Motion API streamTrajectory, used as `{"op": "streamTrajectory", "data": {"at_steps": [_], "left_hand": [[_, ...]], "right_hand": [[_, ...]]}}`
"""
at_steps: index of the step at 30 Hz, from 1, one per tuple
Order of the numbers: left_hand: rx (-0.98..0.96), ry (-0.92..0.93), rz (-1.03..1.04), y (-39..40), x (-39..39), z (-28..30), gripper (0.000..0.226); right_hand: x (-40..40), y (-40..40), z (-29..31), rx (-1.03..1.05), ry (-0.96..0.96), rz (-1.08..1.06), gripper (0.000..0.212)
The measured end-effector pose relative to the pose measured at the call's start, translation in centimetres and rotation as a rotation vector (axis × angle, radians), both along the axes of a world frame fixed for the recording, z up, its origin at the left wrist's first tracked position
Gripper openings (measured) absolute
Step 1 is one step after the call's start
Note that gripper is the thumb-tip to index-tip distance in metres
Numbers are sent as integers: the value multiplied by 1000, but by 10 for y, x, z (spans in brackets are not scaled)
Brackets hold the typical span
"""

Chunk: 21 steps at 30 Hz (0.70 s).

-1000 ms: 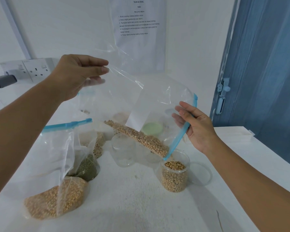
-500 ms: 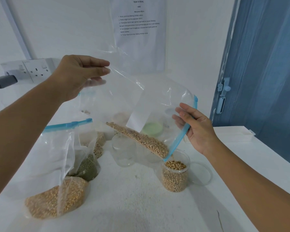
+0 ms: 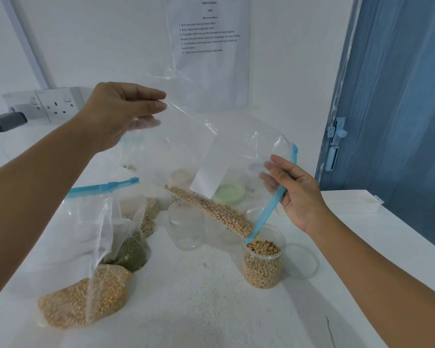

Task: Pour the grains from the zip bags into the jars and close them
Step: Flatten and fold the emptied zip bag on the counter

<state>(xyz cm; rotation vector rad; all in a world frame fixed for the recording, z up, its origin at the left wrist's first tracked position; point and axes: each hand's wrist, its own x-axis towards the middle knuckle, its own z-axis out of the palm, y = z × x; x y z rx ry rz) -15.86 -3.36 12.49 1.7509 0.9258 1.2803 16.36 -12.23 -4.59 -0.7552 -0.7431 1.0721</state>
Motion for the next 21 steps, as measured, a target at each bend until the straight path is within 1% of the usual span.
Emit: {"op": "streamTrajectory", "data": {"at_steps": [6,10,17,19,21], "left_hand": [[3,2,-3,1,-1,0,30],[6,0,-5,1,-1,2,32],[12,-11,-24,0,3,3,32],[-1,-12,-42,0,4,1,35],[-27,26,-95,-2,3,-1,38]], "right_hand": [[0,-1,-1,-4,2,1,33],[0,-1,2,5,-1,0,38],[3,0,3,10,21,-5,39],[3,0,0,2,28,-7,42],[4,0,-3,-6,36,-12,43]]}}
